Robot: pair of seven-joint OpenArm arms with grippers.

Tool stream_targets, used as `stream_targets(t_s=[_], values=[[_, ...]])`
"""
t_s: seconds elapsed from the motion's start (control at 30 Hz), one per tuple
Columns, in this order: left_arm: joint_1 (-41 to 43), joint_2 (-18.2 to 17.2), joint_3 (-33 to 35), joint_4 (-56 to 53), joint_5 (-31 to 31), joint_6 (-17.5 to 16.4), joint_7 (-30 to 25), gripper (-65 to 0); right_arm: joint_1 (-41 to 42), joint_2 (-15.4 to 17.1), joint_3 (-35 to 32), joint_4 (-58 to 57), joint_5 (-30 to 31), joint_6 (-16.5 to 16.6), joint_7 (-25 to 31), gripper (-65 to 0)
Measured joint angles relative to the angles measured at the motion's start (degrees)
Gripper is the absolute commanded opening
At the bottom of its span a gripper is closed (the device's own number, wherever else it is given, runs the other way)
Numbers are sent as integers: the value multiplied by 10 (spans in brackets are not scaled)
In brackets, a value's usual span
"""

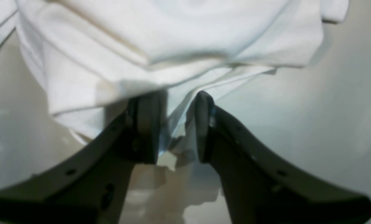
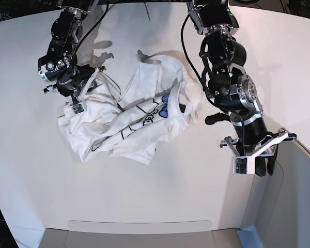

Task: Layout the t-shirt on the table in an organized manner, then fold the t-shirt properly
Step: 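Release the shirt with the left gripper and raise it away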

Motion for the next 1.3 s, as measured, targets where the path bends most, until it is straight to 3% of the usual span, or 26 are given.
stream_targets(t_s=[0.2,0.33,0.53,0.57,0.67,0.9,1.3], values=[[-75,1,0,0,-11,-117,130,-517,0,0,0,0,0,0,0,-453],[-130,1,0,1,-10,-154,219,-517,1,0,0,0,1,0,0,-453],[-173,1,0,3,-12,-292,335,-517,5,0,0,0,0,0,-5,-453],[-179,1,0,3,-13,-294,358,-517,7,0,0,-1,-1,0,-6,-453],[-193,1,-21,3,-13,-294,357,-517,10,0,0,-2,-2,0,-9,-453],[-207,1,-145,3,-4,-294,361,-517,9,0,0,-2,-3,0,-9,-453],[-205,-3,-153,3,-6,-294,359,-517,9,0,0,-2,-2,0,-9,-453]])
